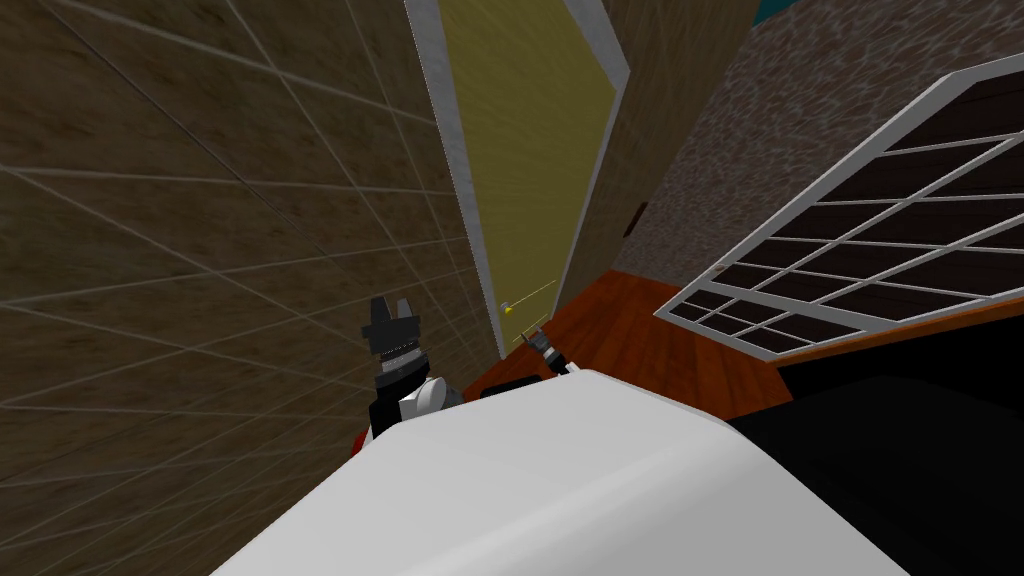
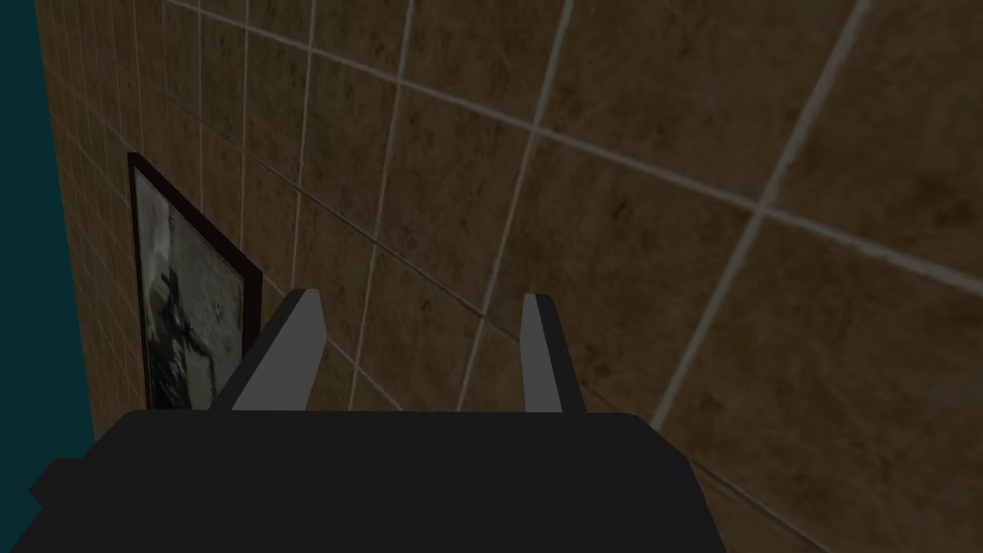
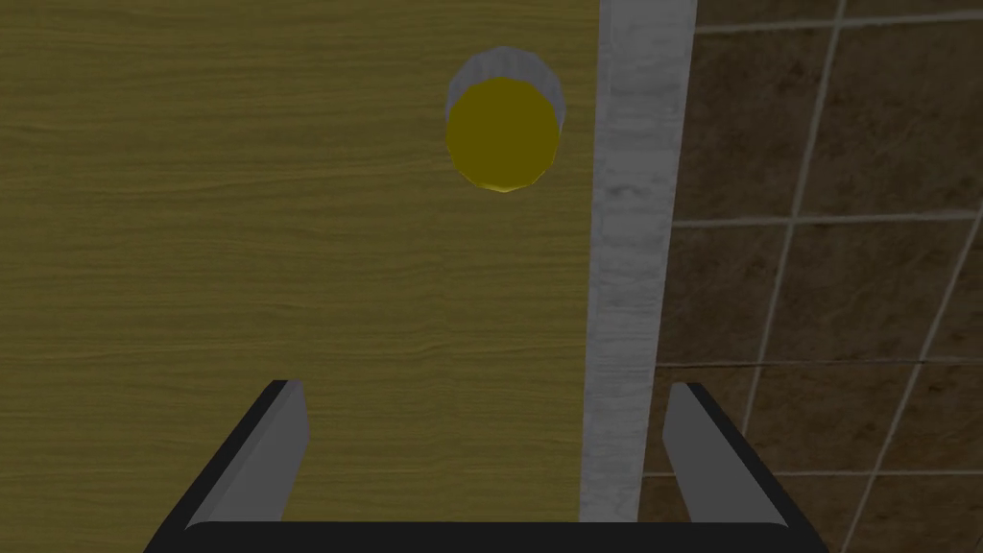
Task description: Pull the door open
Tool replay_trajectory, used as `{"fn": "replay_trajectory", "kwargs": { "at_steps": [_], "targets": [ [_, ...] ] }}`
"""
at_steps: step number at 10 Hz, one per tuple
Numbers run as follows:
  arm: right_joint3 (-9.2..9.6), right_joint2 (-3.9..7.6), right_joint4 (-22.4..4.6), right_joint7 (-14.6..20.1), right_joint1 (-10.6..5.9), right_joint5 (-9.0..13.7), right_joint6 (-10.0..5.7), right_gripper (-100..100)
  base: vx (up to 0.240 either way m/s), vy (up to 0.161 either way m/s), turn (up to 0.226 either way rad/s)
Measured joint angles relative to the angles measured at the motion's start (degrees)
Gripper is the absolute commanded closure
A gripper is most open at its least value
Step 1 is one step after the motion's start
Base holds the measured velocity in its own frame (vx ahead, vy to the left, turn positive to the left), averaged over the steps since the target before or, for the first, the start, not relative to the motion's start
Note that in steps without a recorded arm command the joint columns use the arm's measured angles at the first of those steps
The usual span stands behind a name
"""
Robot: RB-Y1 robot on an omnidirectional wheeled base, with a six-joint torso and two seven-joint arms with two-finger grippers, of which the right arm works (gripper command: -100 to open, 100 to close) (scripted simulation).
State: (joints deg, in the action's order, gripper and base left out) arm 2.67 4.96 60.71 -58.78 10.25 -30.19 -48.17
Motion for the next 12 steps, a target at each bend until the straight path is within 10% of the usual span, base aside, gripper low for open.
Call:
{"fn": "replay_trajectory", "kwargs": {
  "at_steps": [4,12],
  "targets": [
    [0.37,0.02,-3.2,-3.0,-0.65,-1.8,-0.91,-100,0.078,0.011,0.005],
    [0.39,0.73,-7.6,-4.1,-4.37,-0.4,-0.73,-100,-0.196,-0.036,-0.030]
  ]
}}
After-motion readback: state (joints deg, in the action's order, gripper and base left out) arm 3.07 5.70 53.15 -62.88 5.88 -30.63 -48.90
